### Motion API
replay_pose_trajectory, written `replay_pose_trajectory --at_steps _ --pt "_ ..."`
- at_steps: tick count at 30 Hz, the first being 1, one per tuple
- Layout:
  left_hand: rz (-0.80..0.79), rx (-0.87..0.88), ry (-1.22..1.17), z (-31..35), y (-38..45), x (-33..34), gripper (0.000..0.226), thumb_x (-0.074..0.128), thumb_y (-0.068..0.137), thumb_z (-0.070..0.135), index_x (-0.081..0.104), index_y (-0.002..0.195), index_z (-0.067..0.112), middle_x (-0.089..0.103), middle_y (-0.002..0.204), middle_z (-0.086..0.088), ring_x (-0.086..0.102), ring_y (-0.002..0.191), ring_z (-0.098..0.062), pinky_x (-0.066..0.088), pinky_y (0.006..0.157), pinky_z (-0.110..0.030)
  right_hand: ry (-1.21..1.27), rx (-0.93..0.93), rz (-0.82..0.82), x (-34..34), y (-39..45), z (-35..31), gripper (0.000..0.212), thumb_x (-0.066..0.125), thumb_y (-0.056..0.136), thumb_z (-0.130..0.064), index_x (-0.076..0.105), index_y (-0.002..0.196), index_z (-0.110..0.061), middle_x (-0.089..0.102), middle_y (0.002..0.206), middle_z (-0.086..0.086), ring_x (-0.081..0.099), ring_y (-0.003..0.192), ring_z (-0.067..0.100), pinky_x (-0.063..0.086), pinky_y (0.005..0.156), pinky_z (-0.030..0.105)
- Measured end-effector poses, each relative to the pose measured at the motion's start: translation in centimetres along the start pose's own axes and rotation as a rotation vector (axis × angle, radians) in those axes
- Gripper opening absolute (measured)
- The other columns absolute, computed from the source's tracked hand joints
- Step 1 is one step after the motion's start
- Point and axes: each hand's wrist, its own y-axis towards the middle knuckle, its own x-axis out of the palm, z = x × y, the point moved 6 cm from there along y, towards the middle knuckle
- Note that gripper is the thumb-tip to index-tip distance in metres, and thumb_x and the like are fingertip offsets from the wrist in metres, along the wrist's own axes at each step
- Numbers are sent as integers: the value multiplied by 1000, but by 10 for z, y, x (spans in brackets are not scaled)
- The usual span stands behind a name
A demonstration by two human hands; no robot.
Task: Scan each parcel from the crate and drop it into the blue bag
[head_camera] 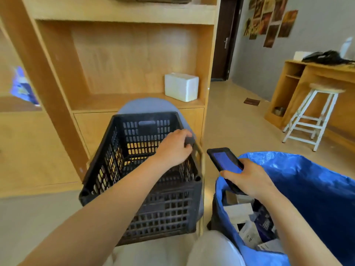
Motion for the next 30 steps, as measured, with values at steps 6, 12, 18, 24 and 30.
replay_pose_trajectory --at_steps 6,12,18,24,30 --pt "51 -189 59 -97 -27 -56 42 54 97 24 50 138 22 50 143 2 50 128 -19 41 109 -37 46 -126 -104 36 24 -75 36 75 77 -49 56 95 -23 65 85 -5 61 77 12 43 60 30" --pt "76 -291 32 -175 -26 -76 40 55 96 23 50 136 22 52 139 3 53 118 -15 41 102 -32 -10 -218 -196 89 64 -131 38 74 77 -52 53 100 -29 62 92 -7 60 78 10 45 64 31" --pt "35 -320 5 -238 23 -96 41 54 97 21 49 138 21 50 140 3 46 131 -15 35 110 -31 -152 -271 -243 115 129 -184 54 72 67 -64 56 106 -30 60 94 -10 59 81 8 50 69 31" --pt "-15 -400 25 -283 59 -181 39 53 97 25 49 136 25 48 142 5 45 132 -17 37 108 -33 -169 -325 -336 100 166 -295 46 73 81 -54 55 109 -22 61 94 -2 58 77 11 39 58 24" --pt "111 -574 48 -316 53 -346 37 59 94 30 53 131 31 55 134 7 54 119 -19 46 104 -40 -167 -415 -380 80 165 -466 30 72 83 -50 58 98 -28 64 81 -9 60 68 3 42 57 21"
